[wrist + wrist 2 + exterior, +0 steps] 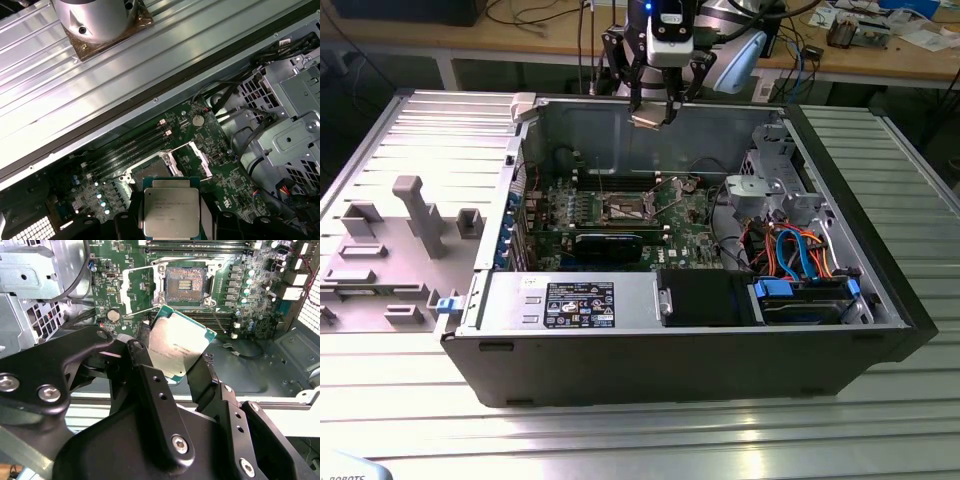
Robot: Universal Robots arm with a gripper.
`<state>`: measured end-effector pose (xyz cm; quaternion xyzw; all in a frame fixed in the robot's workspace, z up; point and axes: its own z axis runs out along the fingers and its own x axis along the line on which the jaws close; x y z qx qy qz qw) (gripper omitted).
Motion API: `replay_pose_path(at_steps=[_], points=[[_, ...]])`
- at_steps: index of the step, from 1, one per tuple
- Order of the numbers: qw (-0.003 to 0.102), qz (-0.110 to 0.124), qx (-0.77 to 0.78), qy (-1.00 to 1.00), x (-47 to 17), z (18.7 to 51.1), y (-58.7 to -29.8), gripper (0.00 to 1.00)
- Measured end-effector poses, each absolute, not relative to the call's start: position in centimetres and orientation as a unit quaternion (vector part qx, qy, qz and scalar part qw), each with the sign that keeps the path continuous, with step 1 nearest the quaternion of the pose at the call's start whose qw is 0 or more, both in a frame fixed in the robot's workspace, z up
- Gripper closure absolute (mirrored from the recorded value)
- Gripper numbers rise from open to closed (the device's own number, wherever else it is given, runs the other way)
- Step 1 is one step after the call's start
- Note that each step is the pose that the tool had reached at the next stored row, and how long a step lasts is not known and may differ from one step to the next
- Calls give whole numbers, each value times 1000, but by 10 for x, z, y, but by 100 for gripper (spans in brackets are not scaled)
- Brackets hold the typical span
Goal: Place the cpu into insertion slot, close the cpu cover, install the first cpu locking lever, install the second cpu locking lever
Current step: 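Place the cpu into insertion slot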
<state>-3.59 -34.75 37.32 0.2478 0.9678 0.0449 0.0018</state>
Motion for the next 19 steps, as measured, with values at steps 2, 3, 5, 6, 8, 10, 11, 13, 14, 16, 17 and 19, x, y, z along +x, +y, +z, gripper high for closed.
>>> replay_pose_path(at_steps=[2,3,5,6,8,10,11,13,14,16,17,19], points=[[2,45,248,968,-36,373,-348,46],[2,45,248,968,-36,373,-348,46],[2,45,248,968,-36,373,-348,46],[2,45,248,968,-36,373,-348,46],[2,45,249,968,-36,373,-348,46],[2,45,252,967,-36,373,-348,46],[2,45,256,966,-36,373,-348,46],[3,45,265,963,-36,373,-348,46],[3,45,271,961,-36,372,-348,46],[3,45,279,959,-36,372,-348,46],[3,45,280,959,-36,372,-348,46],[3,45,280,959,-36,372,-348,46]])
